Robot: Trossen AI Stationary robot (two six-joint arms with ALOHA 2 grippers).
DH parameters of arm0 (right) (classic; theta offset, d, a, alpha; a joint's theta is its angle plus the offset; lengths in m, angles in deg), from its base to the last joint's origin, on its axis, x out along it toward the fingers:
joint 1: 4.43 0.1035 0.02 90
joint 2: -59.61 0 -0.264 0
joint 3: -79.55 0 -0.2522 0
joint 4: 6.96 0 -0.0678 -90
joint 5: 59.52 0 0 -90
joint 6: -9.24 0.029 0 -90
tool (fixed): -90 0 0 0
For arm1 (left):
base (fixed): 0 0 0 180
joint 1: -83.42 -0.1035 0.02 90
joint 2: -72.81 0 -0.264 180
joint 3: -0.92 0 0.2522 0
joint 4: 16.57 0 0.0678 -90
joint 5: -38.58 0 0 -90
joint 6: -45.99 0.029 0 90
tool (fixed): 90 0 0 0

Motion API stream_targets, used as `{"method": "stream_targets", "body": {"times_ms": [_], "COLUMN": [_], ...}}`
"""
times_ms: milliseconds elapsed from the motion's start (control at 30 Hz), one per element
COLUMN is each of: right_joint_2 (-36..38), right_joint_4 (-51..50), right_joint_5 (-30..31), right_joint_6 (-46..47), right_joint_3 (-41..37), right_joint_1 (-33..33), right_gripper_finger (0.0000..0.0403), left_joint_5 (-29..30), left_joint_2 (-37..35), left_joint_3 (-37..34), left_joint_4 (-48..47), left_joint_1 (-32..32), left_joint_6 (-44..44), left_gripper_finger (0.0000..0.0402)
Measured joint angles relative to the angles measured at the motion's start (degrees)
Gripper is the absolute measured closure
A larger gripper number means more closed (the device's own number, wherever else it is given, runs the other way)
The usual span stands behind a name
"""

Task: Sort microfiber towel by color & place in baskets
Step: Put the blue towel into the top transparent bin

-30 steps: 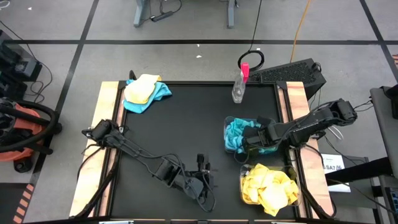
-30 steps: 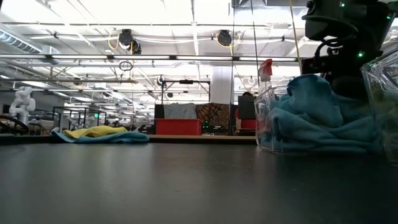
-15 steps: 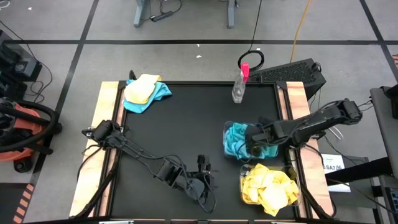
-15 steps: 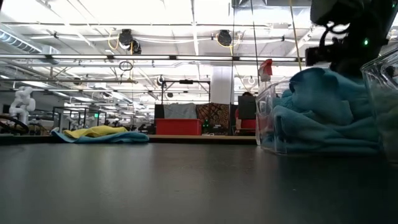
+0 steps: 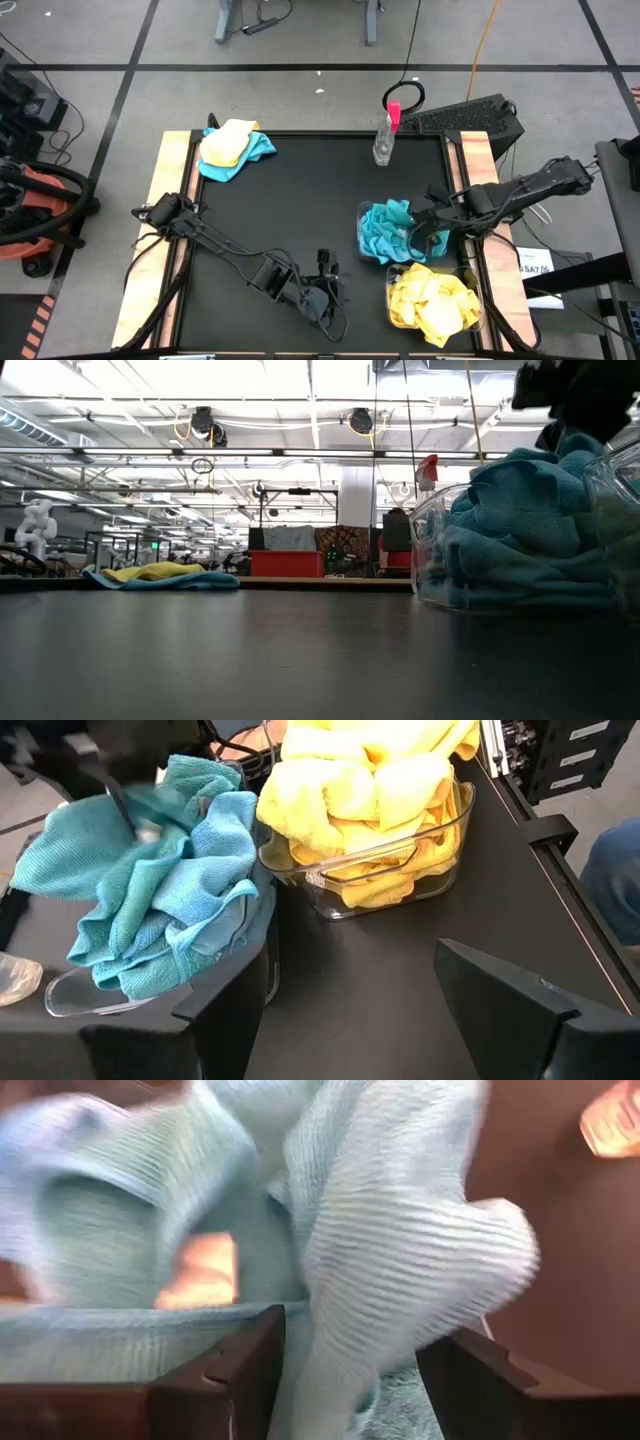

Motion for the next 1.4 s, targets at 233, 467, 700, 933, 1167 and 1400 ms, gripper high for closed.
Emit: {"method": "stream_targets", "body": {"times_ms": [233,467,700,933,1167,1400], "right_joint_2": [2.79,3.66,1.96,-2.72,-8.48,-14.12], "right_joint_4": [-0.08,1.62,4.38,7.47,12.95,16.62], "right_joint_5": [0.04,0.41,2.26,2.08,1.68,1.76], "right_joint_6": [1.05,1.4,0.85,-0.57,-3.13,-3.36], "right_joint_3": [2.9,3.94,3.94,2.98,0.76,-3.18], "right_joint_1": [3.35,5.86,7.65,7.89,7.89,7.86], "right_gripper_finger": [0.0193,0.0193,0.0201,0.024,0.027,0.0287], "left_joint_5": [0.02,0.01,0.02,0.02,0.02,0.02], "left_joint_2": [0.0,-0.01,-0.02,-0.02,-0.04,-0.04], "left_joint_3": [0.0,0.0,0.0,0.0,0.0,0.0], "left_joint_4": [-0.02,0.0,0.0,-0.27,-2.59,-3.58], "left_joint_1": [0.0,0.0,0.0,0.0,0.0,0.02], "left_joint_6": [0.07,0.04,0.02,-1.27,-2.51,-2.84], "left_gripper_finger": [0.011,0.011,0.011,0.011,0.011,0.011]}}
